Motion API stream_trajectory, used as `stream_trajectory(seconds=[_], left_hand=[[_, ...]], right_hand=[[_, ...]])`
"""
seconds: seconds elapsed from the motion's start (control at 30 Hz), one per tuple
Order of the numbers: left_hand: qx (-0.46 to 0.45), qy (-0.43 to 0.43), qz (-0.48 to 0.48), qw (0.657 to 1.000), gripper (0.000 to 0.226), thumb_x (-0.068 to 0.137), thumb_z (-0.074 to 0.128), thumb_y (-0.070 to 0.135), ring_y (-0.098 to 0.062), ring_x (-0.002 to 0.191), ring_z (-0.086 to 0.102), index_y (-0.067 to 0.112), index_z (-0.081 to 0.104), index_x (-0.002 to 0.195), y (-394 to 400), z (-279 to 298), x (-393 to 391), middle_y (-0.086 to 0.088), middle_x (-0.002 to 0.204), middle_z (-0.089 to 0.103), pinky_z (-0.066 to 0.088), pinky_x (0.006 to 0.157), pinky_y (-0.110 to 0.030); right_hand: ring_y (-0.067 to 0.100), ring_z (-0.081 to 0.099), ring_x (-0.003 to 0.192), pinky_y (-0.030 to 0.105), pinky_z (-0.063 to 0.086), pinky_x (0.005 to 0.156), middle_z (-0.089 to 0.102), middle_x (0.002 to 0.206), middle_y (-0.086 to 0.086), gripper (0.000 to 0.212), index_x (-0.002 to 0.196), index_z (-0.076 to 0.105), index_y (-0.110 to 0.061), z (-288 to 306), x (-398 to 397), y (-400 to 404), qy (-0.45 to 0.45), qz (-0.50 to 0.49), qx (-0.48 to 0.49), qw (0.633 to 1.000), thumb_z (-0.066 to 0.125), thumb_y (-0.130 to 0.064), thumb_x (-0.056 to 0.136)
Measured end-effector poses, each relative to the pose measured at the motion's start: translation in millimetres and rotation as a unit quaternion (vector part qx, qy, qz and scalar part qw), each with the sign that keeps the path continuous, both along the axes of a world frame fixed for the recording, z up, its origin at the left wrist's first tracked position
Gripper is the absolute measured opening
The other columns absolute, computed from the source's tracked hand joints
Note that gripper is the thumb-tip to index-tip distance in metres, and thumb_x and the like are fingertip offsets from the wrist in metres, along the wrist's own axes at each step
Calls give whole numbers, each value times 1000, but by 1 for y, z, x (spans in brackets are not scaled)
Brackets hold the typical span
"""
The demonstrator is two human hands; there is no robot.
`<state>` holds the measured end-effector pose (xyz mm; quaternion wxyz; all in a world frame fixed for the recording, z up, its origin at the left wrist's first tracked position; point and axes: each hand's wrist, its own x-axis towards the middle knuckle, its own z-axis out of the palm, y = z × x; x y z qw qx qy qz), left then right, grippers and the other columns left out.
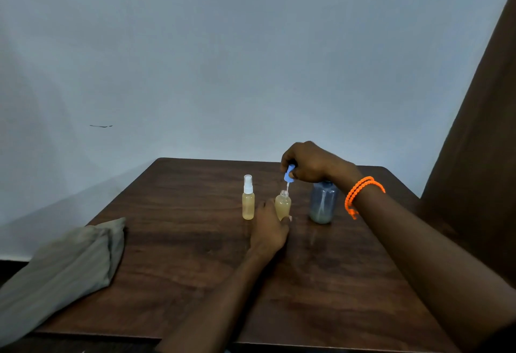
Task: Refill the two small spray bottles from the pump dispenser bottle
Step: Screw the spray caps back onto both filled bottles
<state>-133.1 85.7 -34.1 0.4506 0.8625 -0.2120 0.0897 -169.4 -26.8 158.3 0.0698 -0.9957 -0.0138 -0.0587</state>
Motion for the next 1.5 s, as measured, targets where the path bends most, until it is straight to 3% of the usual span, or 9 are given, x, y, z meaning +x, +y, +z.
stream_trajectory(seconds=[0.13,0.23,0.47,0.63,0.73,0.8,1.0,1.23,1.5], left_hand=[[-7,5,-10,1000,36,87,73,38,-20,95,63,15,59,110,1,-1,2,-1,107,64,52,84,-40],[-20,17,-11,1000,35,85,74,37,-21,93,63,14,60,106,2,-1,2,-2,104,66,47,77,-35],[-26,20,-23,999,40,87,76,32,-23,101,64,13,61,119,1,-1,4,-5,113,65,52,86,-38],[-17,8,-10,1000,39,87,75,35,-24,99,64,12,60,115,1,0,1,-5,112,64,53,87,-44],[-27,18,-12,999,39,85,76,34,-25,98,63,11,60,114,1,0,1,-6,110,65,53,86,-44],[-32,16,-13,999,39,83,75,36,-25,96,65,13,60,111,1,0,1,-4,107,65,54,85,-45],[-75,3,-16,997,39,78,80,36,-17,92,62,19,60,107,-1,-3,1,3,103,63,52,81,-36],[-39,14,8,999,26,90,75,18,-28,102,63,7,63,111,-19,10,9,-11,112,65,45,81,-31],[-8,43,24,999,13,88,69,16,-27,87,64,8,64,97,-53,21,59,-12,101,66,41,66,-32]], right_hand=[[25,61,111,31,51,85,69,117,8,24,110,74,-13,-29,13,6,49,-3,-21,999,65,-7,88],[27,62,104,28,44,73,70,104,9,13,99,71,-9,-41,21,9,48,-19,-35,998,69,-19,91],[26,61,85,30,45,64,53,82,2,52,76,50,-13,-47,24,14,41,-119,-72,989,63,-62,87],[23,67,68,32,57,57,64,100,7,32,107,68,-8,-36,19,10,77,-65,13,995,81,-21,81],[20,55,68,30,39,50,54,70,2,45,69,51,-15,-46,17,10,14,-98,-17,995,78,-49,80],[19,54,77,31,39,54,54,74,0,52,72,49,-18,-52,10,7,-29,-119,11,992,72,-64,77],[14,64,71,30,51,62,60,64,-12,40,65,58,-22,-80,-67,-30,-217,-242,117,938,75,-57,74],[15,65,99,28,50,75,68,115,-2,78,122,61,-20,-136,-61,-76,-157,-218,313,911,95,-42,55],[19,66,97,26,49,79,71,110,3,62,120,65,-14,-145,9,-93,-190,-226,355,887,92,-28,66]])
